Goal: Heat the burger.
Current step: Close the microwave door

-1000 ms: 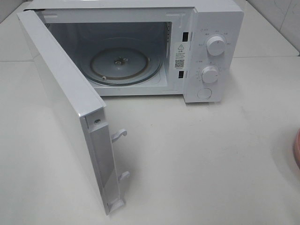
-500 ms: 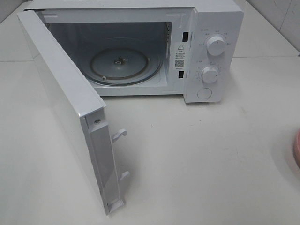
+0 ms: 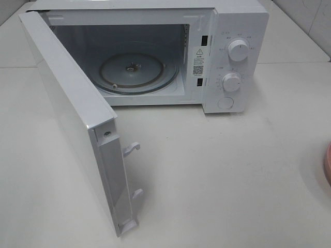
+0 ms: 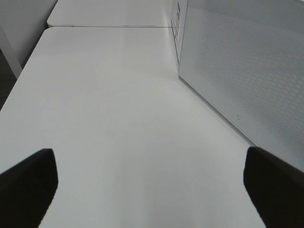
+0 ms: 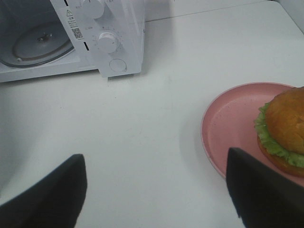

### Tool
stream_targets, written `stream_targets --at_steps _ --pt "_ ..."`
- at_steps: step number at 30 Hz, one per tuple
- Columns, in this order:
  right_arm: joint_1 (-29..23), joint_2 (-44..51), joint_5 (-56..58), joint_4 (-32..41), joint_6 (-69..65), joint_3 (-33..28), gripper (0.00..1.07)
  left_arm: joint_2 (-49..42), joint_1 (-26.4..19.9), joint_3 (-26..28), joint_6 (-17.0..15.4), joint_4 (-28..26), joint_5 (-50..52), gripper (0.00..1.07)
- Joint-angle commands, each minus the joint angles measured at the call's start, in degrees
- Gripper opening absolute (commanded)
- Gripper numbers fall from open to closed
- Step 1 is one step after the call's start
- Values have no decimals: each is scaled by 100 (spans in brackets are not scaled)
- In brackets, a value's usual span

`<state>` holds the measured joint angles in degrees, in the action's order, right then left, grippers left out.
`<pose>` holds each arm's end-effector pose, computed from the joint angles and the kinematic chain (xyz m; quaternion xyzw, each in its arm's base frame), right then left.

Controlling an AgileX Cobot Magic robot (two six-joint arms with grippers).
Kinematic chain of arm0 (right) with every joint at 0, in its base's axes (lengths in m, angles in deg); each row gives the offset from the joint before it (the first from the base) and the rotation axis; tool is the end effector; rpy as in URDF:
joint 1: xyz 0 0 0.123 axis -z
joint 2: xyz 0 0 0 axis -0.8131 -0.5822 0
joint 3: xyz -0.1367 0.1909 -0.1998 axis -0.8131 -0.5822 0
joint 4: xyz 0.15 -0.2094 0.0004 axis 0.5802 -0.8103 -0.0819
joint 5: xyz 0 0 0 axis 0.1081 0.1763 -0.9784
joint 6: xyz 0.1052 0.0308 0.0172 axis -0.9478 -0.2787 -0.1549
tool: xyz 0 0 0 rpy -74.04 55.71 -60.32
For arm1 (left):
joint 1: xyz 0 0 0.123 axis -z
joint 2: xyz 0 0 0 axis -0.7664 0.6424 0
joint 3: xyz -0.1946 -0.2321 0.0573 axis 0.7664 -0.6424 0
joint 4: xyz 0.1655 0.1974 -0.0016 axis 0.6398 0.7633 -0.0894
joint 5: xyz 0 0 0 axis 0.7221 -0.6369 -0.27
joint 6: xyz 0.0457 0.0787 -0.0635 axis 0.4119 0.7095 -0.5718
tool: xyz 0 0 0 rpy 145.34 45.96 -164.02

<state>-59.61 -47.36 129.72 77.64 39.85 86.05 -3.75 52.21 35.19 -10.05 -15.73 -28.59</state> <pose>-0.0036 -0.0026 0.2767 0.0274 0.8376 0.0553 0.5429 -0.0048 0.0002 0.2725 0.0127 0.8474 -0.0122 0.5306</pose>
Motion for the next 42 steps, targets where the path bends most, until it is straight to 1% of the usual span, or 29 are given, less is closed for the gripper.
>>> stream_targets --at_steps 1,35,40,42 --pt "46 166 -52 11 57 -17 76 -120 -34 -11 0 0 29 103" --pt "46 166 -52 11 57 -17 76 -120 -34 -11 0 0 29 103" --pt "46 166 -52 11 57 -17 76 -120 -34 -11 0 109 34 103" --pt "46 166 -52 11 57 -17 76 -120 -34 97 -23 103 195 103"
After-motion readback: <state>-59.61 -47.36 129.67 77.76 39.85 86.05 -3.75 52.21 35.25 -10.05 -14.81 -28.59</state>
